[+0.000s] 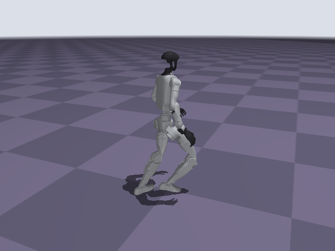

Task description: Run

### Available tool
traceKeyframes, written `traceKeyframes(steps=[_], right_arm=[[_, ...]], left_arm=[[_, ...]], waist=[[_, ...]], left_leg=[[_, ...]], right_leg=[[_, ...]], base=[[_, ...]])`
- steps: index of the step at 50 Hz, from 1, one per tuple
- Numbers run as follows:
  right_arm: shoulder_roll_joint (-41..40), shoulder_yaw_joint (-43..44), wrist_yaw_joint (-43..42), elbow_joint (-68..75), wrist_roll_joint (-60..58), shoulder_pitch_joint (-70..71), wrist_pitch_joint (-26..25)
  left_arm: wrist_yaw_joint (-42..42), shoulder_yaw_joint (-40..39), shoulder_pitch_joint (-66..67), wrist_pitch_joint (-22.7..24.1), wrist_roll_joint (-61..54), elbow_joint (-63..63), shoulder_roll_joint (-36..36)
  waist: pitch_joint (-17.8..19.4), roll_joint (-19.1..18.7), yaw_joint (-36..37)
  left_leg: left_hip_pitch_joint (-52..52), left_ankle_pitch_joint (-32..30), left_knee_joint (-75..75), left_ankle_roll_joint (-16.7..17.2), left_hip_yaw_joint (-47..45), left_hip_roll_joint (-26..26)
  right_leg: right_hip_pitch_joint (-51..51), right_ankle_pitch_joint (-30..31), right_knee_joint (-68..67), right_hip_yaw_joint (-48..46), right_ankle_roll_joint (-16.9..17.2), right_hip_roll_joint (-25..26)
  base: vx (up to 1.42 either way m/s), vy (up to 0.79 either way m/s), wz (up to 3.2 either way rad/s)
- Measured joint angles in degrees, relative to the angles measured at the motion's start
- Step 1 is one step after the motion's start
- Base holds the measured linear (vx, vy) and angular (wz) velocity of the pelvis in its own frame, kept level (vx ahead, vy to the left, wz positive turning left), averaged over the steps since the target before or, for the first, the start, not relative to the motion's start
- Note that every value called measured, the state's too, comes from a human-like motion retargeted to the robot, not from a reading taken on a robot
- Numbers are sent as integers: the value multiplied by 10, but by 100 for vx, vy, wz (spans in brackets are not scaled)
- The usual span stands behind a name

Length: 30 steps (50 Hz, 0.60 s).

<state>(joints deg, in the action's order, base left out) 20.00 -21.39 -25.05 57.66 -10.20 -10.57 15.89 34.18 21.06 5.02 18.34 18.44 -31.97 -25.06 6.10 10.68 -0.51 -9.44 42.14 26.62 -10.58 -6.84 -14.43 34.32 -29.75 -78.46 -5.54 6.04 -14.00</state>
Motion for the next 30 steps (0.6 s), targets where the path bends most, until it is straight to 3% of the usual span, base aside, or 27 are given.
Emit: traceKeyframes(steps=[5, 10, 13, 17, 21, 25, 27, 30], right_arm=[[10, 5, 7, -4, 11, -23, 7], [10, 15, -15, -39, 28, -16, 10], [17, 15, -30, -78, 26, 28, 2], [27, 11, -40, -141, 9, 105, -3], [31, 12, -23, -240, 19, 126, 11], [36, 11, 4, -313, 25, 103, 38], [35, 7, 12, -322, 19, 86, 45], [27, -2, 18, -295, 5, 52, 38]], left_arm=[[-5, 20, -33, 29, -9, 36, -2], [-31, 26, 1, 28, -23, 31, 7], [-57, 23, 27, 6, -22, -6, 12], [-83, 1, 68, -15, -10, -60, 5], [-107, -38, 142, -8, -15, -82, -19], [-125, -67, 198, 1, -24, -96, -29], [-123, -74, 208, 2, -26, -96, -25], [-104, -75, 204, 2, -21, -95, -19]], waist=[[-36, -36, -17], [-47, -63, -8], [-37, -81, 17], [-32, -76, 58], [-49, -47, 86], [-74, -9, 90], [-82, 10, 78], [-82, 24, 58]], left_leg=[[-8, -45, 56, 52, 5, 54], [65, -132, 341, 78, -14, 135], [176, -148, 570, 48, -30, 213], [338, -63, 679, -9, -41, 250], [430, -19, 520, -5, -70, 210], [430, -43, 231, 30, -96, 112], [407, -61, 145, 28, -97, 61], [385, -39, 175, -4, -89, 22]], right_leg=[[7, -7, 154, -6, 5, 84], [-44, -39, 153, -5, -42, 145], [-75, -97, 147, -10, -79, 174], [-125, -136, 182, 2, -84, 180], [-197, -88, 246, 18, -36, 155], [-247, 0, 256, 14, 30, 90], [-248, 39, 202, 17, 55, 51], [-233, 105, 66, 28, 75, 16]], base=[[1, -7, 20], [-5, -8, -4], [-7, -6, -15], [0, 0, 0], [2, 3, -1], [3, 8, 23], [-1, 6, 30], [-2, 4, 19]])
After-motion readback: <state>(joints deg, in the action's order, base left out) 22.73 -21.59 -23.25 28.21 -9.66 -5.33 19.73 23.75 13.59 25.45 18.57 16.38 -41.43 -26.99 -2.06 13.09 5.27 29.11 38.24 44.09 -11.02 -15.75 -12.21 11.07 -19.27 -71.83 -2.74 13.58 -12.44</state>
